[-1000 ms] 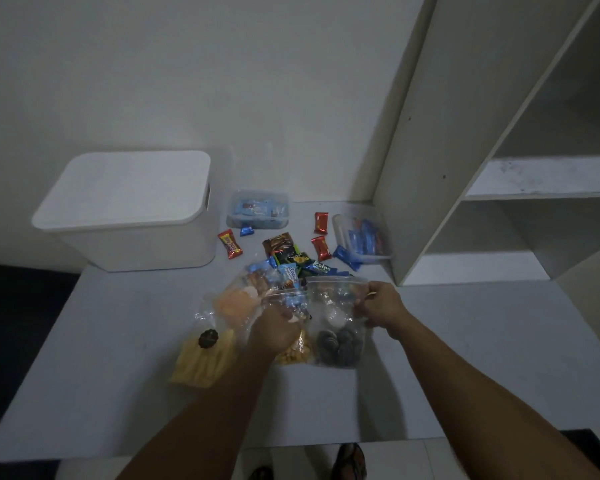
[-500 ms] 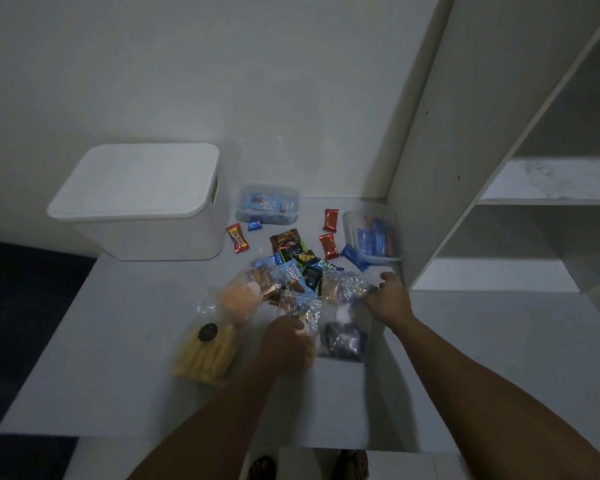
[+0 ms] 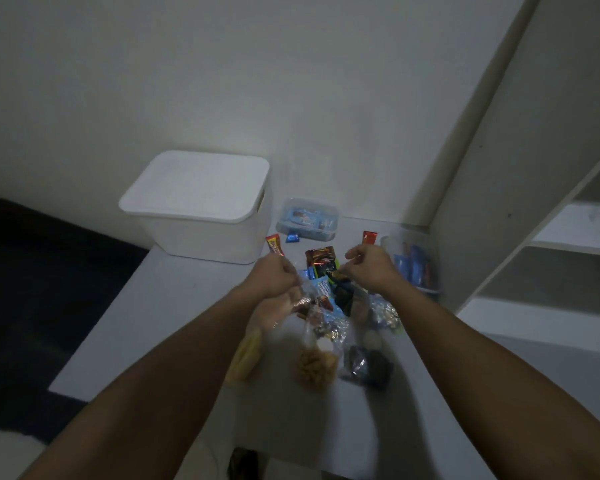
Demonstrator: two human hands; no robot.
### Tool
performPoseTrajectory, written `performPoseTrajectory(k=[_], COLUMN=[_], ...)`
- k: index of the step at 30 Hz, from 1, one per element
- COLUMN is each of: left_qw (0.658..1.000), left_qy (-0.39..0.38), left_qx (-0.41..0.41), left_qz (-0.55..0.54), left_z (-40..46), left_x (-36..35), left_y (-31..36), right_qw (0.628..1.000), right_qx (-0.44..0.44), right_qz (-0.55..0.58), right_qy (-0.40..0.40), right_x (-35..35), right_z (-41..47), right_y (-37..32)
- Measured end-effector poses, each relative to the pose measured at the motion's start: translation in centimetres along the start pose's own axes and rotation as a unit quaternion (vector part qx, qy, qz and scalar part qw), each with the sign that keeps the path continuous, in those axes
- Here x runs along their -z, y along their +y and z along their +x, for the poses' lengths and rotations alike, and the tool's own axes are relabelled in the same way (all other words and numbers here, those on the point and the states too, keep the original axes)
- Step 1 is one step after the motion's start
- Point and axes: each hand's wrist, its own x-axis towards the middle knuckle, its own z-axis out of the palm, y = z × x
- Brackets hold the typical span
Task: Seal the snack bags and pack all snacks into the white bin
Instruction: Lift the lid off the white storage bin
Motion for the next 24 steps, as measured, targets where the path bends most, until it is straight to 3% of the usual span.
performPoseTrajectory(k=[10, 16, 24], left_qw=[0.996, 0.983, 0.979], left_qy=[0.092, 0.184, 0.163], left_qx=[-0.007, 0.026, 0.121], left_qz=[0.008, 0.004, -0.012], left_z=[5.9, 8.4, 11.1], left_x=[15.2, 22.7, 27.3], left_y=[-6.2, -12.3, -18.8], right_qw=[0.999, 0.999, 0.994], right_qx=[0.035, -0.001, -0.078], right_qz=[-0.001, -0.002, -0.028], right_qy=[0.023, 0.035, 0.065], right_x=[-5.0, -10.1, -14.1], right_z=[4.7, 7.4, 9.1], right_y=[-11.6, -16.5, -19.9])
